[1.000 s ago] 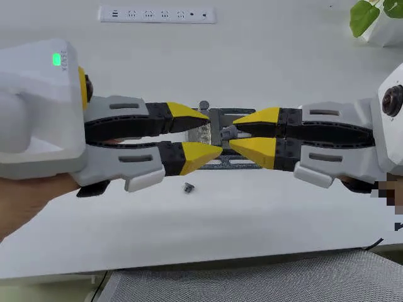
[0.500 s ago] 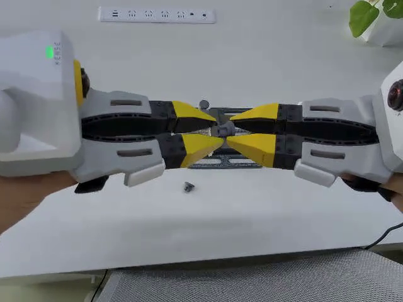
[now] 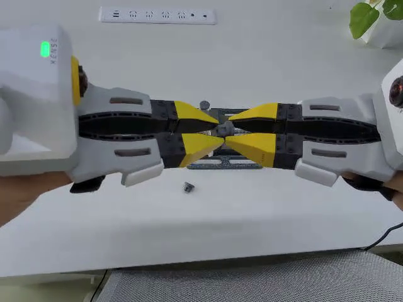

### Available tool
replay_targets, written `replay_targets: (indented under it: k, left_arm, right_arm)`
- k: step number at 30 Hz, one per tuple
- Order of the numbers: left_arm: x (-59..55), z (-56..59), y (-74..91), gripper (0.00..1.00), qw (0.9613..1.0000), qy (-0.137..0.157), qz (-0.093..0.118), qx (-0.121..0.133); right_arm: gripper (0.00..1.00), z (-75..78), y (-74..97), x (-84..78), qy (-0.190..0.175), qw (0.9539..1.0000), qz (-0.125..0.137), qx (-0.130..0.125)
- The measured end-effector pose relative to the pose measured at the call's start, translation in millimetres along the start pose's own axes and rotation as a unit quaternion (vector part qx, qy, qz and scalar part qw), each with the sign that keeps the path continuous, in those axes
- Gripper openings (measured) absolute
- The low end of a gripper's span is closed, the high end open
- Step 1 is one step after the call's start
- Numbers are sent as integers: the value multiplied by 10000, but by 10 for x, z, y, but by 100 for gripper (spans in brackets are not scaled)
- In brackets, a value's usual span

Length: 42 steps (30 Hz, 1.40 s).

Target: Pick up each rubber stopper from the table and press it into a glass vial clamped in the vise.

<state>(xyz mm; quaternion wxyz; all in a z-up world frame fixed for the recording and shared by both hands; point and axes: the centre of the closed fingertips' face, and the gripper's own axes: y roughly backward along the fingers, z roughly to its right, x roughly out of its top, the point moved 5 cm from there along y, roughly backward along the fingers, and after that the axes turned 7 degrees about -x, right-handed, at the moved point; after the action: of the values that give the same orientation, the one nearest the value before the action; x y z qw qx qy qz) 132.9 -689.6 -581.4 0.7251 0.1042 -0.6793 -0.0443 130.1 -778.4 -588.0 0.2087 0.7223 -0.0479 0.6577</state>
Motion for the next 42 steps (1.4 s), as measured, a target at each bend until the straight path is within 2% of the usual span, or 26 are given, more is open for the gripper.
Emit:
replay_targets:
  k: [7, 9, 10, 19, 23, 28, 33, 36, 38, 41, 42]
  left_arm:
    - [-25, 2, -9, 6, 9999, -97, -102, -3]
    - [-35, 2, -6, 6, 10000, 12, -83, -15]
    - [-33, -1, -2, 5, 10000, -24, -86, -7]
    - [13, -13, 24, 4, 9996, 211, 135, -122]
    - [35, -10, 38, 4, 9994, 227, 174, -172]
    - [78, -18, 62, 4, 9987, 329, 323, -217]
    - [101, -29, 86, 4, 9977, 412, 460, -290]
    - [143, -8, 106, 3, 9957, 529, 636, -405]
    - [168, -7, 118, 3, 9945, 597, 734, -443]
    - [232, 21, 138, 3, 9909, 727, 965, -586]
    - [240, 25, 139, 3, 9909, 713, 976, -594]
  right_arm:
    - [6, 0, 10, -4, 19, 10000, -33, 26]
    - [6, -8, 9, -5, 65, 10000, -62, 35]
    - [6, -11, 11, -4, 53, 10000, -66, 45]
    - [7, -31, 25, 69, 35, 9999, -45, 141]
    - [7, -45, 22, 97, 13, 9998, -28, 193]
    - [8, -59, 13, 163, -38, 9997, 85, 233]
    - [14, -59, 45, 207, -53, 9995, 124, 278]
    - [12, -43, 92, 267, -109, 9992, 256, 302]
    - [10, -61, 111, 305, -203, 9983, 361, 402]
    - [10, -70, 134, 351, -238, 9977, 436, 458]
    - [10, -76, 135, 359, -260, 9975, 454, 482]
